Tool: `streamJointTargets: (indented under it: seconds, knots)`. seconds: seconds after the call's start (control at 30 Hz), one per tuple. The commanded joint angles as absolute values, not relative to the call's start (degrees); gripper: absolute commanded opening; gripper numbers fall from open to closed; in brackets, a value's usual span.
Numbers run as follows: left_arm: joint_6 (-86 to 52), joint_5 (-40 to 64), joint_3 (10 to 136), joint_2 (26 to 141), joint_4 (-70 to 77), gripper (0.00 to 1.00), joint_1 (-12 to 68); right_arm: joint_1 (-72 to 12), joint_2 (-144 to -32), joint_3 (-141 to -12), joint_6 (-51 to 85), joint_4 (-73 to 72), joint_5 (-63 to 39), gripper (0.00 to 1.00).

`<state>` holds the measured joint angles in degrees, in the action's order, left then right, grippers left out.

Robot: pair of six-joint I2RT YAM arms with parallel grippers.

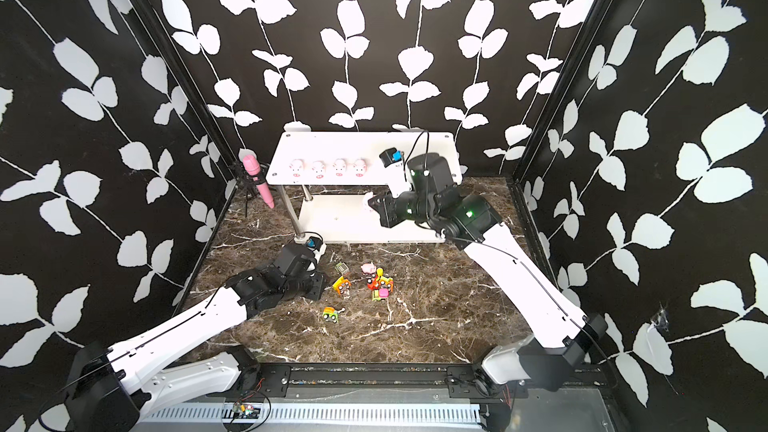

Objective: Organize plastic toys on shelves
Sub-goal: Place the plastic toy on the shelf.

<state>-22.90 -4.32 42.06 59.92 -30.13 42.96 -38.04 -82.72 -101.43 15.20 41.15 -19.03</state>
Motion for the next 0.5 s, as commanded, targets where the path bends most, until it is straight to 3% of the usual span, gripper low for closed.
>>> streamJointTargets:
  seconds: [0.0, 0.47]
  knots:
    - [-22.5, -4.2, 41.1, 59.3, -30.8, 0.34, 42.7, -35.7, -86.0, -108.1, 12.9, 45.0, -21.3, 0.00]
    - [-22.4, -3.2, 40.6, 60.3, -29.9, 0.33, 42.7, -29.5, -100.3, -128.5, 12.0, 53.5, -24.2, 0.00]
